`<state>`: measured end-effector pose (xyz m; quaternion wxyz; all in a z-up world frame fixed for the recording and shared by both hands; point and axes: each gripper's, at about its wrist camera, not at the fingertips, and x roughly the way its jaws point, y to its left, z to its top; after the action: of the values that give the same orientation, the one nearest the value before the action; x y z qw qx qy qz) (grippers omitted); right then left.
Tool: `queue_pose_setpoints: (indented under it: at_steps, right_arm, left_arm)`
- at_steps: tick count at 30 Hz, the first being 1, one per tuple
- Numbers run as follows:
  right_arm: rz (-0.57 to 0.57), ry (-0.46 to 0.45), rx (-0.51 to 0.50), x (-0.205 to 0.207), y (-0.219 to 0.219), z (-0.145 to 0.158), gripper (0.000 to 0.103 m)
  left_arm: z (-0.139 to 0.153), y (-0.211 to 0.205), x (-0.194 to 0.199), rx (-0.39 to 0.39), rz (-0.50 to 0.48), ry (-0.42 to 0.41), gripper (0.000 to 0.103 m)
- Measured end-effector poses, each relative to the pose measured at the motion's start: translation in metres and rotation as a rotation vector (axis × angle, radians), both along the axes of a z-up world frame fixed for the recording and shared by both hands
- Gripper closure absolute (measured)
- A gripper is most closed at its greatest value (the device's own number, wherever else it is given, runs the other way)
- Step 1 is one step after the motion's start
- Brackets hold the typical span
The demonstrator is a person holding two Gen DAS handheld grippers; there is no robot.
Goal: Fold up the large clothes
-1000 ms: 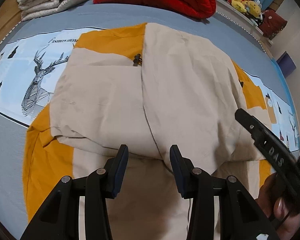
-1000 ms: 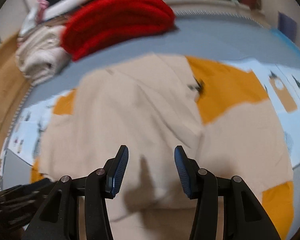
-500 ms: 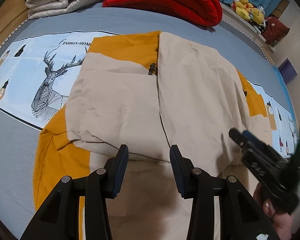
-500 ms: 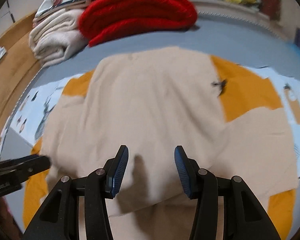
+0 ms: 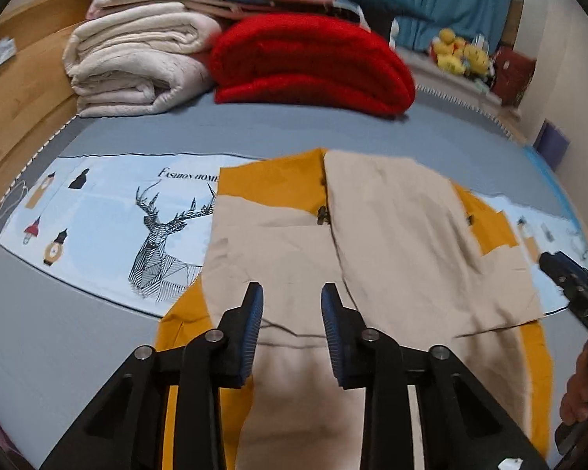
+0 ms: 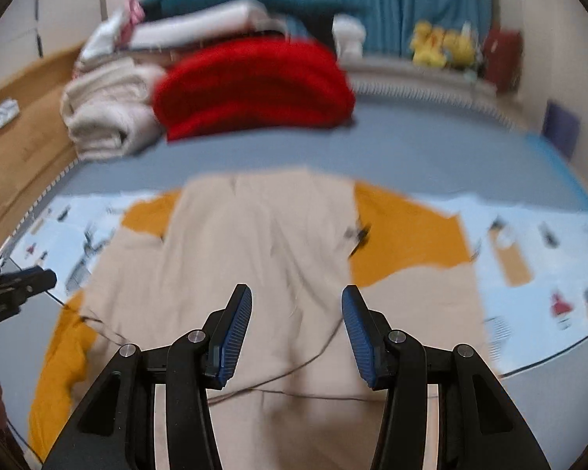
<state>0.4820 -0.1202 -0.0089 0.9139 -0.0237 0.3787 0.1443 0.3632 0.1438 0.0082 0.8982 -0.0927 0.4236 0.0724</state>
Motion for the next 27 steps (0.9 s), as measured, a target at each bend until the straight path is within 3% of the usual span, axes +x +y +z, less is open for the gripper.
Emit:
queue_pose_setpoints:
  at_steps: [4,9,13,15,19,20,22,24,27]
  right_arm:
    - [-0.091,-0.01,0.086,-0.035,-0.023,0.046,0.054]
    - [-0.137,-0.057,0.1,-0.111,-0.072,0.095,0.054]
    - [-0.173,-0.08,0.129,-0.172,-0.121,0.114,0.076]
    - [-0.2,-0.065,0.132,-0.2,-0.148,0.109,0.083]
    - [-0.261,-0.029,0.056,-0.253,-0.182,0.074,0.084]
    - [-0.291,0.019,0.025,-0.262,-0.19,0.059,0.084]
    - [-0.313,0.072,0.062,-0.27,-0.204,0.048,0.084]
    - [-0.314,0.08,0.031,-0.275,-0.21,0.041,0.084]
    - [-0.289,0.093,-0.021,-0.28,-0.215,0.031,0.084]
  left_arm:
    - [0.03,0.003,-0.045,0.037,-0.003,-0.066,0.078]
    - [0.059,0.017,-0.125,-0.036,0.015,-0.101,0.083]
    - [0.067,0.009,-0.183,0.02,-0.025,-0.094,0.086]
    - [0.063,0.001,-0.212,0.037,-0.036,-0.081,0.088]
    - [0.026,-0.01,-0.254,0.013,-0.018,-0.036,0.091]
    - [0.006,-0.016,-0.262,0.038,-0.031,0.009,0.093]
    - [-0.02,-0.026,-0.261,0.081,-0.065,0.12,0.095]
    - [-0.018,-0.029,-0.259,0.098,-0.095,0.096,0.095]
    - [-0.016,-0.035,-0.254,0.204,-0.112,0.058,0.095]
